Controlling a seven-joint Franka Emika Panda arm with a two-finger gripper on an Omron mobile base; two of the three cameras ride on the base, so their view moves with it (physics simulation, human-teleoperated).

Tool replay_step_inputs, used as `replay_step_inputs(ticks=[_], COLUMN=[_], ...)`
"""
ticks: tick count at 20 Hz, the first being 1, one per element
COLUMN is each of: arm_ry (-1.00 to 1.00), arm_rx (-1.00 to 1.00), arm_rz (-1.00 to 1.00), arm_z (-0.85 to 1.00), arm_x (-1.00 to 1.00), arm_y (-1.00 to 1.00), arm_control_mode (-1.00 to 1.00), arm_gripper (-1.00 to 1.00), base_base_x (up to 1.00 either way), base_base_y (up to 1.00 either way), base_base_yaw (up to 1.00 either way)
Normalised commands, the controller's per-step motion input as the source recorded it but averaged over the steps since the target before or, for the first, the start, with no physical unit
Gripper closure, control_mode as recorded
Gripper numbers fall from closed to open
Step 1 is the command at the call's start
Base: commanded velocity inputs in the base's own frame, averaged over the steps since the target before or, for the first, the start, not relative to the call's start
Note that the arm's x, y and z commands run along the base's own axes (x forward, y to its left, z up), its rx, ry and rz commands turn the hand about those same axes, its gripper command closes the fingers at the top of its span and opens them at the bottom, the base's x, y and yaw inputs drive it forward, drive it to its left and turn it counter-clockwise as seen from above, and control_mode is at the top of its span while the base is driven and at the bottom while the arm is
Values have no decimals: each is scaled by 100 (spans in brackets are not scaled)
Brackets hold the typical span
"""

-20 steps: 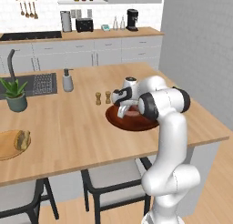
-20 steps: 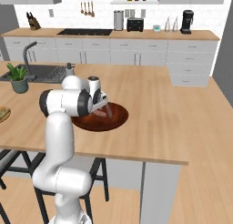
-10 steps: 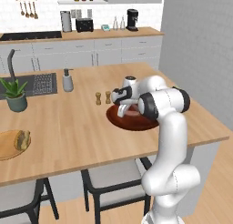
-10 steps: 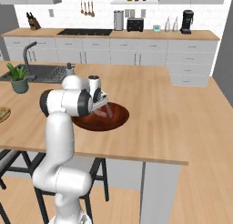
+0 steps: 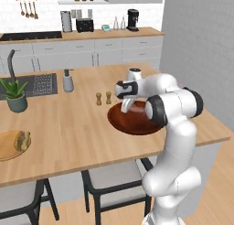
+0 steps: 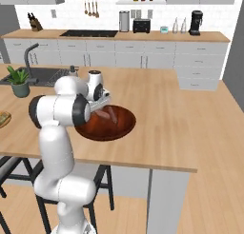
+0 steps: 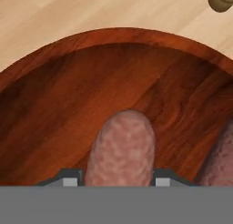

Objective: Place one bun and one sausage from the bowl on each plate.

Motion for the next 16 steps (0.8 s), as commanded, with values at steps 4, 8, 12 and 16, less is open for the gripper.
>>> replay_step_inputs(ticks=[4, 8, 12, 16], arm_ry=[-4, -2, 0, 0], arm_rx=[0, 3, 6, 0], arm_rz=[-5, -18, -32, -29], arm_z=[91, 65, 37, 4], arm_x=[-100, -100, -100, -100], arm_y=[-10, -38, -58, -40], arm_control_mode=[-100, -100, -100, -100], arm_gripper=[100, 100, 100, 100], base_base_x=[0, 0, 0, 0], base_base_y=[0, 0, 0, 0], base_base_yaw=[0, 0, 0, 0])
